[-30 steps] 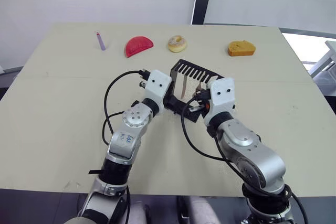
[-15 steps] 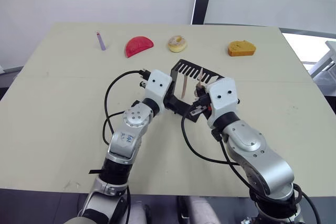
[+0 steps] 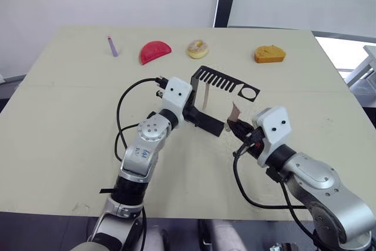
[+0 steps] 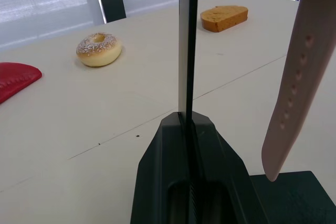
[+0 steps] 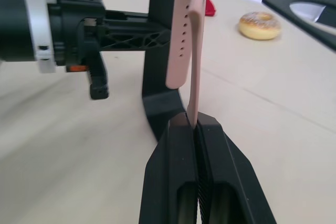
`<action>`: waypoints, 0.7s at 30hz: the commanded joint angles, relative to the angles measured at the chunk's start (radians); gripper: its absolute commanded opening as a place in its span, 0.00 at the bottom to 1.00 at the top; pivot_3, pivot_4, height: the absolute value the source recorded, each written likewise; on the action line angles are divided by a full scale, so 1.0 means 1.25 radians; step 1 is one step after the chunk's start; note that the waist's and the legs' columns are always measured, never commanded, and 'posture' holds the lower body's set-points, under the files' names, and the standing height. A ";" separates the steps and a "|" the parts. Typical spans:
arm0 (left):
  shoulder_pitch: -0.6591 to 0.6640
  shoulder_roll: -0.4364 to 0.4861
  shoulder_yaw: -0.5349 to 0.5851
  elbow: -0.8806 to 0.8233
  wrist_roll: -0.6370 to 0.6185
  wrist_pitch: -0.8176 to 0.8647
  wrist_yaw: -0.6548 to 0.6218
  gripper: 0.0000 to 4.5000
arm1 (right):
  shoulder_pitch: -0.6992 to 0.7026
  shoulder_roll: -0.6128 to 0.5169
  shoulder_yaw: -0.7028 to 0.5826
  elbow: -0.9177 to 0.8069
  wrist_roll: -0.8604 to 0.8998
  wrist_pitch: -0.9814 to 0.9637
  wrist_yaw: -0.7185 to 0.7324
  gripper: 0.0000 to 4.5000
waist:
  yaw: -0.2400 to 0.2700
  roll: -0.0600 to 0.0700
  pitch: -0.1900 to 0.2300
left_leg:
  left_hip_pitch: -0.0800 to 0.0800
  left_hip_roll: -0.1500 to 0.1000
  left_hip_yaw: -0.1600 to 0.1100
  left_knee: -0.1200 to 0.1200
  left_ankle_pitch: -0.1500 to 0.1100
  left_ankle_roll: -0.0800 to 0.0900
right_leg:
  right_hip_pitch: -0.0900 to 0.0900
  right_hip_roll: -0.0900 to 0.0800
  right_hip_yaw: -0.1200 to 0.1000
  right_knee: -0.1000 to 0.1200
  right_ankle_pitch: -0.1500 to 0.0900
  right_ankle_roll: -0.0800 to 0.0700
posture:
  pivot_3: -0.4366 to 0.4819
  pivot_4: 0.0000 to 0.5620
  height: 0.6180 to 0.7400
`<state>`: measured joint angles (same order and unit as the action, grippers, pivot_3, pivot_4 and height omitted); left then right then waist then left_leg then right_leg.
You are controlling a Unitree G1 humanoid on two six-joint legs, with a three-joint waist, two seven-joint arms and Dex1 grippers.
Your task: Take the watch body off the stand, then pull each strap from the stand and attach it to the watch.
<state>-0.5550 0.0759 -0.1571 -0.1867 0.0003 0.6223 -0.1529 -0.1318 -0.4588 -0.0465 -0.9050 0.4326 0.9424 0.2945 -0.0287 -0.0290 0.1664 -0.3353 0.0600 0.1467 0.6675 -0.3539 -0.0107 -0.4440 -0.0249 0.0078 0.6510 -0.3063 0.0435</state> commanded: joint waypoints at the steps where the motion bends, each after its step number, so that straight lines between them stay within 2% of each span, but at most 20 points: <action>1: 0.002 -0.005 0.005 -0.025 -0.011 0.011 -0.008 0.14 | 0.009 -0.011 -0.027 -0.031 0.037 -0.005 0.024 0.00 | 0.000 0.000 0.000 | 0.000 0.000 0.000 0.000 0.000 0.000 | 0.000 0.000 0.000 0.000 0.000 0.000 | 0.48 0.27 0.98; 3: 0.006 -0.001 0.009 -0.037 -0.017 0.018 -0.015 0.31 | 0.016 -0.018 -0.031 -0.031 0.049 -0.007 0.031 0.00 | 0.000 0.000 0.000 | 0.000 0.000 0.000 0.000 0.000 0.000 | 0.000 0.000 0.000 0.000 0.000 0.000 | 0.48 0.27 0.98; 9: 0.028 0.039 0.045 -0.081 -0.059 0.062 -0.058 0.98 | 0.037 -0.058 -0.062 -0.032 0.103 -0.022 0.072 0.00 | -0.001 0.000 0.000 | 0.000 0.000 0.000 0.000 0.000 0.000 | 0.000 0.000 0.000 0.000 0.000 0.000 | 0.48 0.27 0.98; 12: 0.041 0.067 0.068 -0.111 -0.095 0.081 -0.097 0.99 | 0.043 -0.080 -0.078 -0.025 0.129 -0.031 0.093 0.00 | -0.001 0.000 0.000 | 0.000 0.000 0.000 0.000 0.000 0.000 | 0.000 0.000 0.000 0.000 0.000 0.000 | 0.48 0.27 0.98; 15: 0.064 0.127 0.109 -0.147 -0.154 0.093 -0.173 0.99 | 0.045 -0.103 -0.107 -0.009 0.166 -0.038 0.127 0.00 | -0.001 0.000 0.000 | 0.000 0.000 0.000 0.000 0.000 0.000 | 0.000 0.000 0.000 0.000 0.000 0.000 | 0.48 0.27 0.98; 18: 0.093 0.214 0.151 -0.159 -0.232 0.080 -0.296 0.99 | 0.040 -0.124 -0.140 0.015 0.215 -0.043 0.163 0.00 | -0.001 0.000 0.000 | 0.000 0.000 0.000 0.000 0.000 0.000 | 0.000 0.000 0.000 0.000 0.000 0.000 | 0.48 0.27 0.98; 21: 0.112 0.300 0.219 -0.139 -0.379 0.128 -0.456 0.99 | 0.032 -0.144 -0.170 0.046 0.281 -0.041 0.204 0.00 | -0.003 0.000 0.000 | 0.000 0.000 0.000 0.000 0.000 0.000 | 0.000 0.000 0.000 0.001 0.000 -0.001 | 0.48 0.27 0.98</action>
<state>-0.4109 0.4296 0.0629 -0.3387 -0.3750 0.7661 -0.6221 -0.0787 -0.6269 -0.2220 -0.8451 0.7288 0.9115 0.5070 -0.0318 -0.0293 0.1668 -0.3349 0.0606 0.1466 0.6672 -0.3537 -0.0112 -0.4443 -0.0250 0.0074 0.6516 -0.3068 0.0425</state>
